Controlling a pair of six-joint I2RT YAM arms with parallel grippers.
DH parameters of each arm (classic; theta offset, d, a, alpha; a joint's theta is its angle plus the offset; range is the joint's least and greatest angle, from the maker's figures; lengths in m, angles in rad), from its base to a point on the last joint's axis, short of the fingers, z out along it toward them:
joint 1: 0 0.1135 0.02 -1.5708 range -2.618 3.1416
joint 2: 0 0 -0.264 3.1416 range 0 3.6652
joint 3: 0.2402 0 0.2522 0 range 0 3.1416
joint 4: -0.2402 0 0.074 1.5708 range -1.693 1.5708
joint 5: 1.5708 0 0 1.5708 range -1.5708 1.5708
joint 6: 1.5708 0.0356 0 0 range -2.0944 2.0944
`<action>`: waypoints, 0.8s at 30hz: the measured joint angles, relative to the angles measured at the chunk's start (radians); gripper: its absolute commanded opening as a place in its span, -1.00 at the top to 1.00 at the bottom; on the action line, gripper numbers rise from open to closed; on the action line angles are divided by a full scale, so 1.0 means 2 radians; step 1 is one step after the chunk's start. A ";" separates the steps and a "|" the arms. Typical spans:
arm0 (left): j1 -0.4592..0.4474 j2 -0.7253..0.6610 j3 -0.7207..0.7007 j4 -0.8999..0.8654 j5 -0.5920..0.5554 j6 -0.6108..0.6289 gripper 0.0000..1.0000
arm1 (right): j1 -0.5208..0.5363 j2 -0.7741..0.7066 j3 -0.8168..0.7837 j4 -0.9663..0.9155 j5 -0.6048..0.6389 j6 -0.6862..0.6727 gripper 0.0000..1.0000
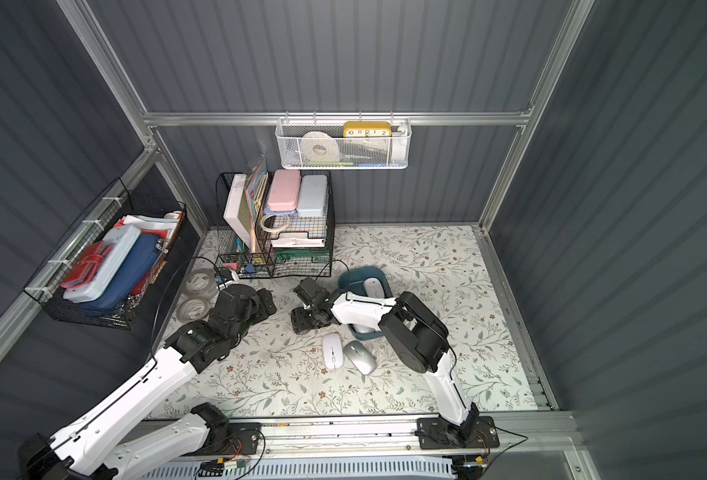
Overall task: Take out the mouse from the storage box
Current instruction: Place the mouse at the center of the board, then pick up the mouse from the storage box.
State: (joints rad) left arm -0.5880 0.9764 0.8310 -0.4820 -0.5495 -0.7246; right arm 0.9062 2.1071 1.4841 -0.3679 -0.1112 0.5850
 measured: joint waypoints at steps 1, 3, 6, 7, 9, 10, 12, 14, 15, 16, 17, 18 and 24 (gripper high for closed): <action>0.000 0.002 0.000 0.002 0.003 0.001 -0.81 | 0.000 -0.007 -0.001 -0.005 0.006 -0.002 -0.37; 0.000 0.008 0.003 0.005 0.014 0.002 -0.81 | 0.000 -0.030 -0.006 -0.017 0.023 -0.008 -0.38; 0.000 0.018 0.014 0.009 0.033 0.006 -0.81 | -0.006 -0.085 -0.030 -0.038 0.050 -0.015 -0.38; 0.000 0.020 0.019 0.011 0.040 0.008 -0.81 | -0.011 -0.103 -0.039 -0.041 0.054 -0.017 -0.38; 0.000 0.028 0.031 0.019 0.059 0.012 -0.80 | -0.031 -0.150 -0.067 -0.050 0.063 -0.019 -0.39; 0.000 0.031 0.038 0.023 0.070 0.012 -0.80 | -0.042 -0.172 -0.081 -0.052 0.067 -0.020 -0.39; 0.000 0.043 0.050 0.038 0.097 0.013 -0.80 | -0.071 -0.219 -0.111 -0.061 0.076 -0.024 -0.38; 0.000 0.063 0.066 0.051 0.125 0.015 -0.79 | -0.098 -0.252 -0.131 -0.074 0.084 -0.025 -0.39; -0.001 0.080 0.076 0.060 0.142 0.016 -0.79 | -0.115 -0.269 -0.141 -0.080 0.086 -0.025 -0.39; -0.003 0.097 0.087 0.068 0.157 0.016 -0.79 | -0.127 -0.280 -0.148 -0.084 0.088 -0.025 -0.39; -0.008 0.121 0.101 0.078 0.172 0.016 -0.79 | -0.144 -0.294 -0.159 -0.087 0.089 -0.025 -0.39; -0.019 0.150 0.118 0.087 0.185 0.016 -0.79 | -0.160 -0.306 -0.169 -0.092 0.091 -0.025 -0.40; -0.090 0.324 0.227 0.129 0.265 0.009 -0.70 | -0.255 -0.339 -0.222 -0.112 0.089 -0.026 -0.43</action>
State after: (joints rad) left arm -0.7677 1.6238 1.2854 -0.2245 -0.0196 -0.7071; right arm 0.3965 1.4292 1.0401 -0.5915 0.0666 0.5339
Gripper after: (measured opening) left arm 0.858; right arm 0.712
